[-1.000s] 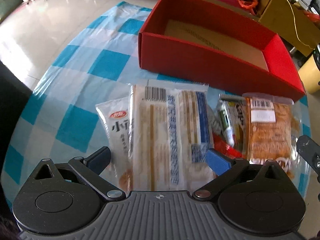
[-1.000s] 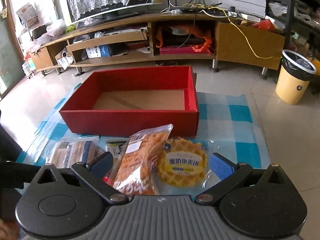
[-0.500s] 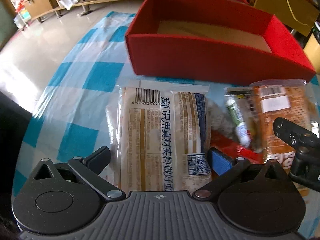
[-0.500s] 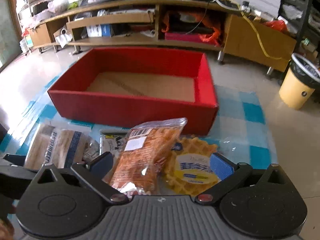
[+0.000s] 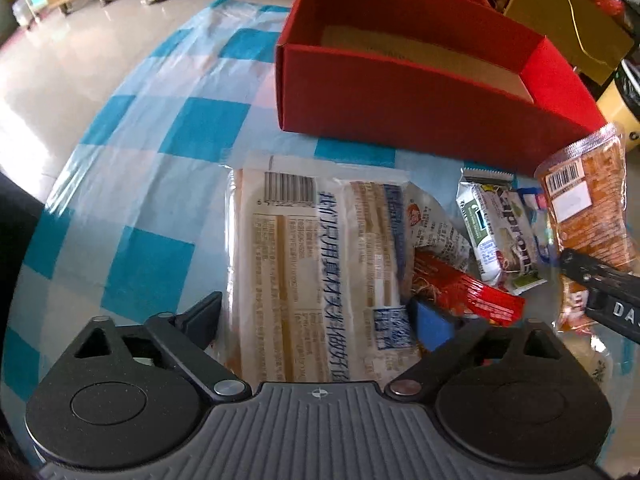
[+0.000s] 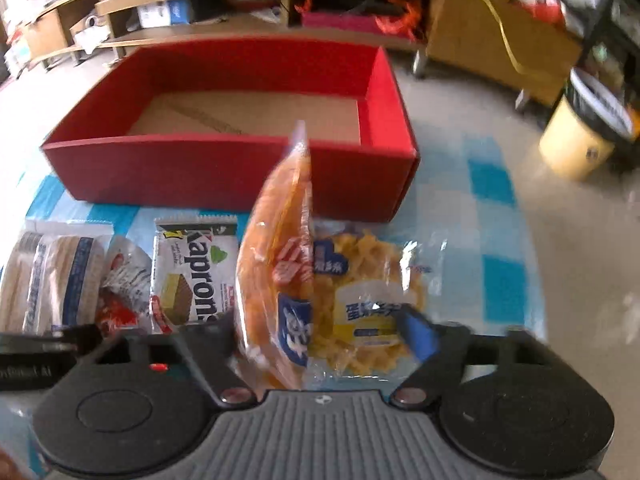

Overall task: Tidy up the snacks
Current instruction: 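Grasp the white bread bag with the left gripper while the right grasps the orange bread bag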

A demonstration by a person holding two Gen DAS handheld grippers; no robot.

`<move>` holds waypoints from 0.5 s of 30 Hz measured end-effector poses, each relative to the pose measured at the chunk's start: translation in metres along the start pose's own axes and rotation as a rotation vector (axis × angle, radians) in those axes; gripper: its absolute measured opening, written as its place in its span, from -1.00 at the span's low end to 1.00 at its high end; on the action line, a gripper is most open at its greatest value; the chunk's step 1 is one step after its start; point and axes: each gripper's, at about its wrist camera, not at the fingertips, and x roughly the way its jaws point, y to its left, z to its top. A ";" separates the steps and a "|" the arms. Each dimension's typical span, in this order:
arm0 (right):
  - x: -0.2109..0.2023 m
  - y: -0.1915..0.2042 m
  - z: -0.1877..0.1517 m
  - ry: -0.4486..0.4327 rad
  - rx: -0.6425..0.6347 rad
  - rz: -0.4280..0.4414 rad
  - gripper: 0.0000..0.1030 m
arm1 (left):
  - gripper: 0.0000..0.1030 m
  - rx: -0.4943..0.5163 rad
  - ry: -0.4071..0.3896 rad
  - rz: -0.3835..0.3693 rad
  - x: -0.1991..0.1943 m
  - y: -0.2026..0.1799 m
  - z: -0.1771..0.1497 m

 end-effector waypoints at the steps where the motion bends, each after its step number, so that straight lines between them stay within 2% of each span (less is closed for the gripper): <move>1: -0.005 -0.002 -0.001 -0.018 0.000 0.017 -0.05 | 0.68 0.001 0.000 -0.002 -0.003 0.002 0.000; 5: -0.017 -0.006 -0.004 -0.044 0.001 0.074 -0.40 | 0.57 -0.003 0.008 -0.011 -0.007 0.003 0.003; 15: -0.033 -0.032 -0.011 -0.020 0.157 0.296 -0.48 | 0.30 -0.057 -0.002 -0.118 -0.025 0.020 0.007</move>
